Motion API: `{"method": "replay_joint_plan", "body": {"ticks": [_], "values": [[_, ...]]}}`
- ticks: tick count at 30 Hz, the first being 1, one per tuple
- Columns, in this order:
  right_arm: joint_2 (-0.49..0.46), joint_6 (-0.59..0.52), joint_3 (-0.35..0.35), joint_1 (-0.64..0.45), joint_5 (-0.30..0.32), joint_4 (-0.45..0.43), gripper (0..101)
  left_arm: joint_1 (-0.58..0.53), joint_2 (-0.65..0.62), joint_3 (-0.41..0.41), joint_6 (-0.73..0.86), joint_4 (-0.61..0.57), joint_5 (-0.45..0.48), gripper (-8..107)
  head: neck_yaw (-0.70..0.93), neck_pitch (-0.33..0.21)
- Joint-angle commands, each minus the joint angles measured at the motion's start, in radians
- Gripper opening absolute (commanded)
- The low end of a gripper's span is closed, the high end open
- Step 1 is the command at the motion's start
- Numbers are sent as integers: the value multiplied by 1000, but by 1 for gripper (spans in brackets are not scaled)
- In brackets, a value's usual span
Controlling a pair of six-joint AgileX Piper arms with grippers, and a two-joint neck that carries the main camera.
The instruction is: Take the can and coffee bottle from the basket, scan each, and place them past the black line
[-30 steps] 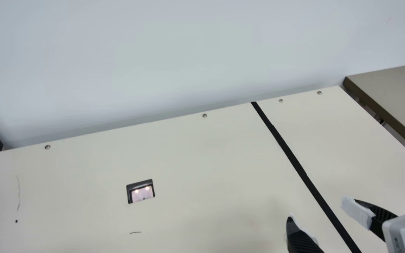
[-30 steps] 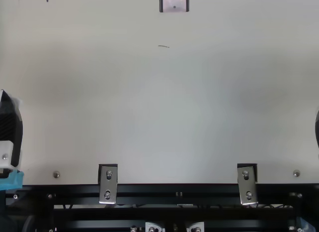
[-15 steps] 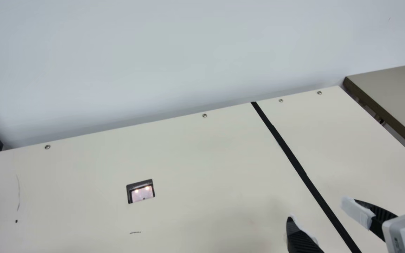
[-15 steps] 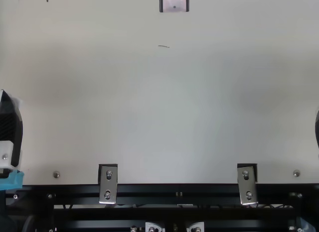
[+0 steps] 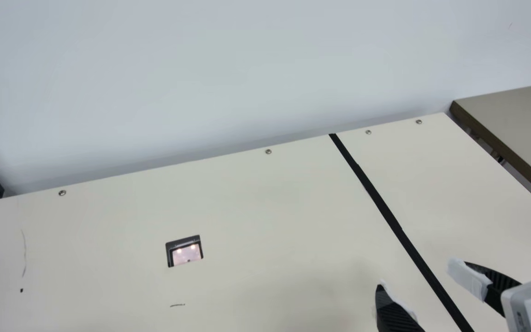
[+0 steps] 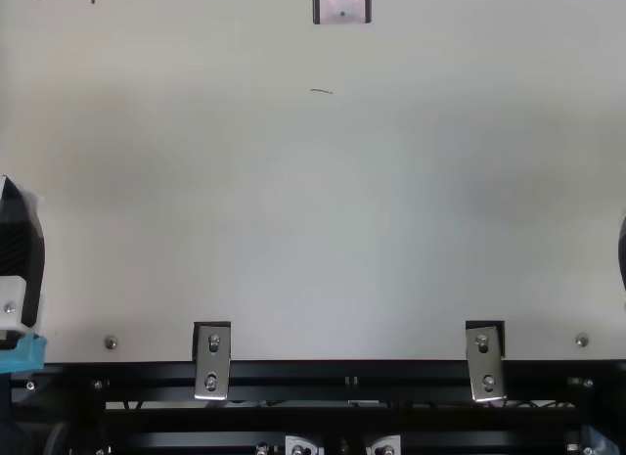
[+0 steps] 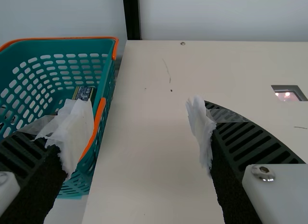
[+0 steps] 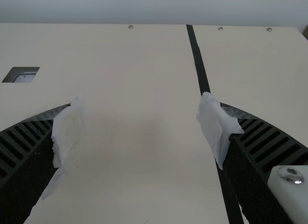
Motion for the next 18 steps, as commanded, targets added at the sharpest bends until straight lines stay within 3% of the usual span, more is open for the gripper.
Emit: {"method": "replay_joint_plan", "body": {"ticks": [1,18], "values": [[0,0,0,0,0,0,101,0,0,0,0,0,0,90,1,-28],[0,0,0,0,0,0,101,0,0,0,0,0,0,90,27,-21]]}}
